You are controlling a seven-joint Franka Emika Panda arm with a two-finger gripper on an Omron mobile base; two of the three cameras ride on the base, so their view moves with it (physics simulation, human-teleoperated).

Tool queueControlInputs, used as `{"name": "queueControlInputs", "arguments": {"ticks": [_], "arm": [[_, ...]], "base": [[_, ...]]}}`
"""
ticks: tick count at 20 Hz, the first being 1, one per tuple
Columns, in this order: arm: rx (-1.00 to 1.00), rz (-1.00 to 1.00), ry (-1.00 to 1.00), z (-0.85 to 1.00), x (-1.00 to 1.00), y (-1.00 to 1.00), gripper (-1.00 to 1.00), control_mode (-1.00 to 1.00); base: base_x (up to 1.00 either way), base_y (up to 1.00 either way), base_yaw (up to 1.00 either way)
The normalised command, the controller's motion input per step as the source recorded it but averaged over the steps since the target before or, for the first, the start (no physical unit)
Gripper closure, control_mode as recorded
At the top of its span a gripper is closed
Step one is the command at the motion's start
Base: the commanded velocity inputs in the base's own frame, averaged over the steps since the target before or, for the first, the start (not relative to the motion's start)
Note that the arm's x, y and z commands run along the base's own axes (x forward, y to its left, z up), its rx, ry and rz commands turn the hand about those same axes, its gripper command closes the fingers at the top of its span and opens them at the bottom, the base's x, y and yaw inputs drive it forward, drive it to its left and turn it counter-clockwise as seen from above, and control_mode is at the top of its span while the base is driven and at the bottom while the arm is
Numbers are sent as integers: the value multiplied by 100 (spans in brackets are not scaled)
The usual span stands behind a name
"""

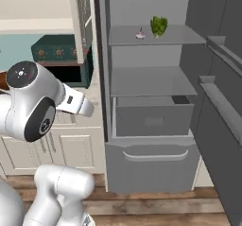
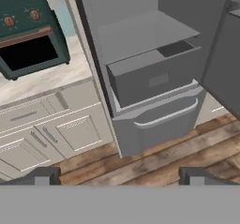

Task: Retrieve the bottle and the shaker from the cabinet and place them next to the mixing bowl on the counter. Then add garlic from the fridge to the mixing bowl.

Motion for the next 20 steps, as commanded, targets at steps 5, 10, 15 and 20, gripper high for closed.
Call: {"name": "queueControlInputs", "arguments": {"ticks": [5,10,15,20], "arm": [[0,0,0,0,0,0,-100,100],[0,0,0,0,0,0,-100,100],[0,0,0,0,0,0,-100,100],[0,0,0,0,0,0,-100,100]], "base": [[74,-20,23],[73,-70,12],[35,-93,0],[28,-16,12]]}}
